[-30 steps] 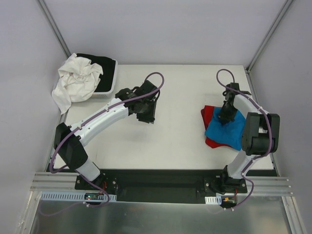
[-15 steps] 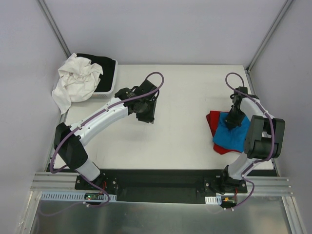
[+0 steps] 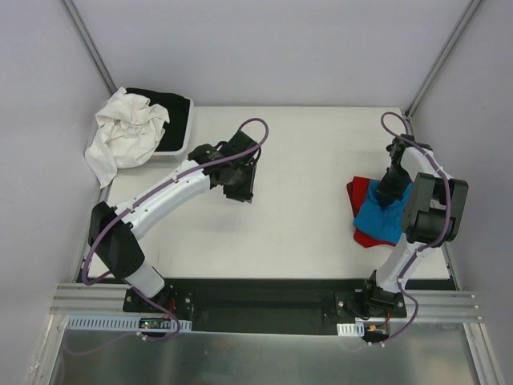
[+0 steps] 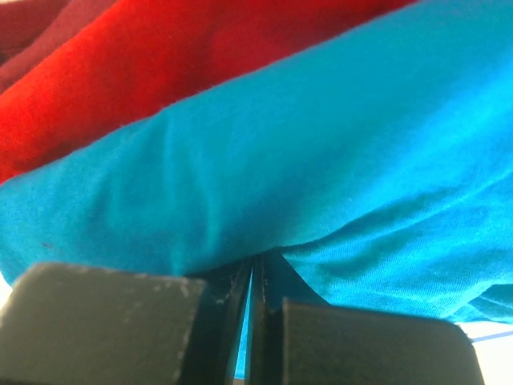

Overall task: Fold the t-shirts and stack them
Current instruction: Neatly place the folded tshirt to the corner

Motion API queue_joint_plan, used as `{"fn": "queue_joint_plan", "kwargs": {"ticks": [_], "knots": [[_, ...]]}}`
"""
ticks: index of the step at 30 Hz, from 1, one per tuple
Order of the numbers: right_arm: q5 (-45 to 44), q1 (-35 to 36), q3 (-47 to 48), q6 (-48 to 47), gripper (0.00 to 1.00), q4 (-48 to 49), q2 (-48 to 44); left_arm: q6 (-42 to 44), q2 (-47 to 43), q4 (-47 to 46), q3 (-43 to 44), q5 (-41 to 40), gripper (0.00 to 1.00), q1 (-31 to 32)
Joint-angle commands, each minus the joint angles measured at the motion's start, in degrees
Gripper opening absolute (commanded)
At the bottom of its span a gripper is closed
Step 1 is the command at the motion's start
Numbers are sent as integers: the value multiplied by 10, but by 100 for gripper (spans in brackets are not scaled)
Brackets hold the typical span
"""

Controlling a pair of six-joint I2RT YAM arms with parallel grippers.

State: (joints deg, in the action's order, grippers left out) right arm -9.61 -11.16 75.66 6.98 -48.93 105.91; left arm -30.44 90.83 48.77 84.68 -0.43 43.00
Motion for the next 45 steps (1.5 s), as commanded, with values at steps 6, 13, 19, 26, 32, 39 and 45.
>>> {"fn": "queue_joint_plan", "kwargs": {"ticks": [6,13,19,26,32,39,45], "knots": [[16,-4,-4,6,14,7,-66,-5,-4,3,3,19,25,-6],[21,4,31,2,1,-85,-228,-6,13,-10,12,34,25,-5],[13,10,-65,-1,1,-110,-310,-2,32,-22,32,51,25,-1],[66,32,-195,1,1,-104,-363,3,29,-24,32,49,25,4],[-100,54,-204,13,1,-121,-385,-1,6,-24,6,44,25,4],[-144,41,-189,33,1,-110,-334,-7,-13,-24,-12,42,25,5],[-130,-13,-170,25,1,-79,-281,-2,-28,-24,-20,30,26,4]]}}
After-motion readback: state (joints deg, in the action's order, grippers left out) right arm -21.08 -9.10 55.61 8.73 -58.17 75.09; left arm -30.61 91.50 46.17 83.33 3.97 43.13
